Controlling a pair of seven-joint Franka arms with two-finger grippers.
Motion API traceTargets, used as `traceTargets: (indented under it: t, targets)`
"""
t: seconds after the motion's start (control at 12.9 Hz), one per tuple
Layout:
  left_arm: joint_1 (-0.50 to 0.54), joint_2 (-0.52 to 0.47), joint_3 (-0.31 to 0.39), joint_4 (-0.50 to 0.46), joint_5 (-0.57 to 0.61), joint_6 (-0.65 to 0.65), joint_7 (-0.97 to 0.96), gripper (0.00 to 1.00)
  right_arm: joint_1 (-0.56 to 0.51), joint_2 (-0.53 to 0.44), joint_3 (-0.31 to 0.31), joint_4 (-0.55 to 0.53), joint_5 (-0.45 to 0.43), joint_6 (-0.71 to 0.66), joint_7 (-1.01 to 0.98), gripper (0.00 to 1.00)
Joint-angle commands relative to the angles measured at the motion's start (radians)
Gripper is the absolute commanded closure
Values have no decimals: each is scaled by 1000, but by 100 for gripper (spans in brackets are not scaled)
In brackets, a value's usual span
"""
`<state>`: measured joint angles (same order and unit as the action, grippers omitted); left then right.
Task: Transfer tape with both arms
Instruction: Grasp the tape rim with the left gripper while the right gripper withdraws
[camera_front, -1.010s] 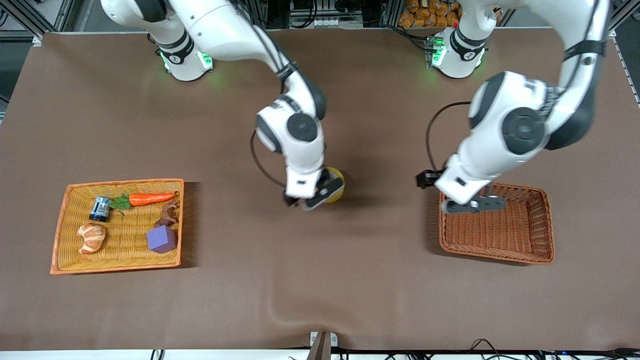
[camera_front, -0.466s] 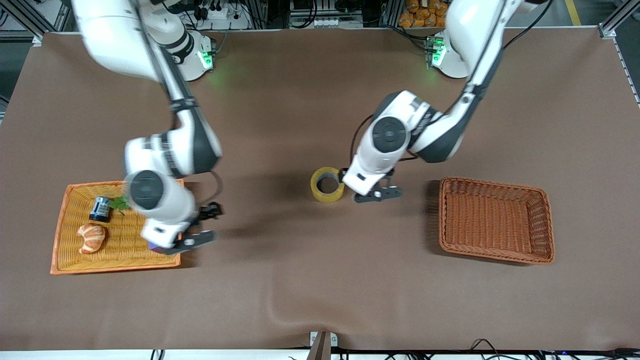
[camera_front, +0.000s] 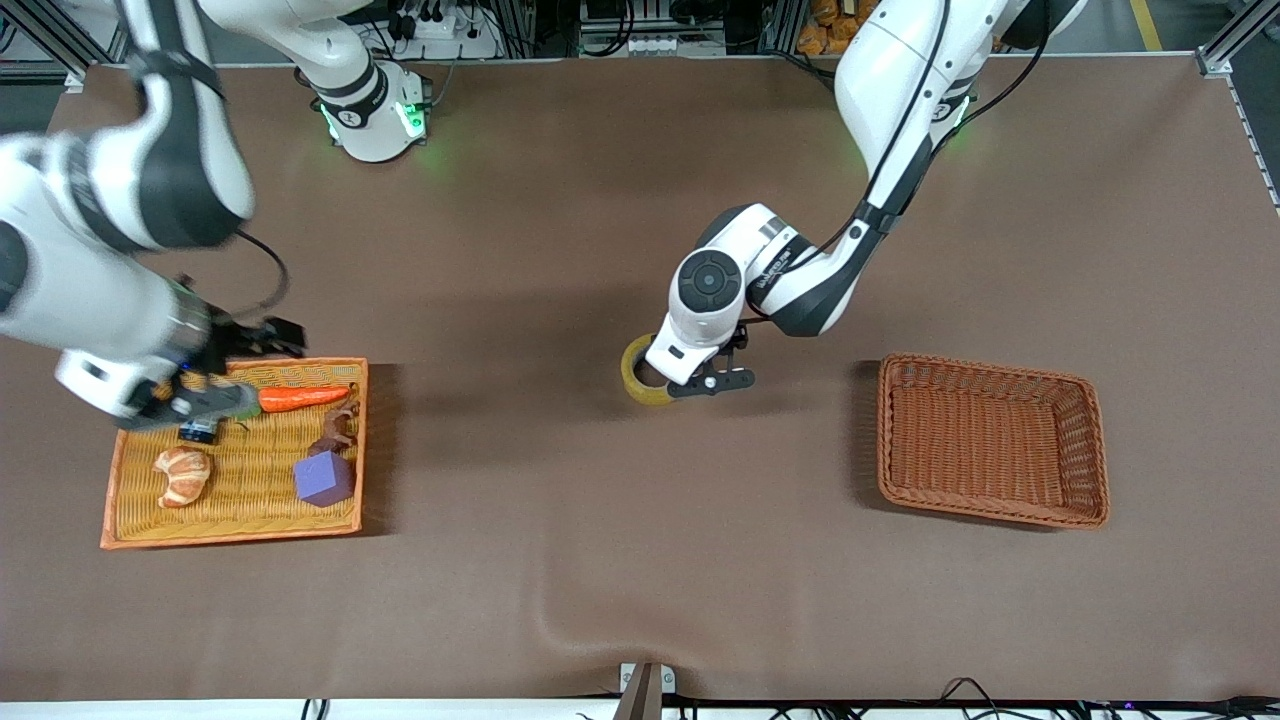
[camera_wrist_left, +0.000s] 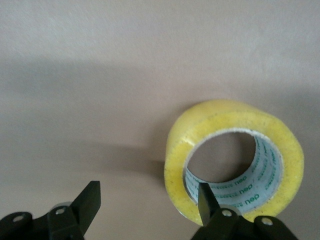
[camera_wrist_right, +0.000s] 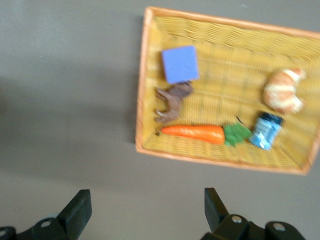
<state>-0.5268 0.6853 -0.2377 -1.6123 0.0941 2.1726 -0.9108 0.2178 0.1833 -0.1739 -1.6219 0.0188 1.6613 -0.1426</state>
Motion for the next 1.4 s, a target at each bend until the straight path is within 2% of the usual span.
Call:
traceTargets:
  t: [0.0, 0.08, 0.16, 0.47, 0.62, 0.7, 0.78, 0.85, 1.09, 1.32]
  targets:
    - [-24, 16, 9, 12, 38, 13, -39, 14, -118, -84, 34, -66, 24, -24, -2, 0]
    - [-24, 22, 8, 12, 38, 32, -39, 23, -135, -96, 37, -59, 42, -32, 0, 0]
    - [-30, 29, 8, 15, 36, 39, -42, 40, -138, -125, 36, -59, 44, -35, 5, 0]
    - [-38, 52, 12, 23, 35, 81, -53, 44, -178, -208, 34, -62, 43, -96, 72, 0]
    - [-38, 75, 14, 23, 36, 128, -66, 52, -185, -223, 65, -65, 41, -127, 150, 0]
    - [-38, 82, 14, 23, 36, 137, -66, 63, -199, -223, 92, -64, 35, -136, 194, 0]
    - [-38, 86, 15, 23, 39, 154, -65, 85, -221, -223, 121, -61, 30, -138, 207, 0]
    - [-39, 83, 15, 23, 58, 159, -68, 100, -247, -223, 143, -56, 27, -135, 207, 0]
    - [-18, 48, 18, 20, 82, 136, -71, 100, -259, -223, 154, -53, 18, -137, 184, 0]
    - [51, -102, 20, 14, 105, -9, -54, 100, -248, -223, 160, -36, -14, -137, 179, 0]
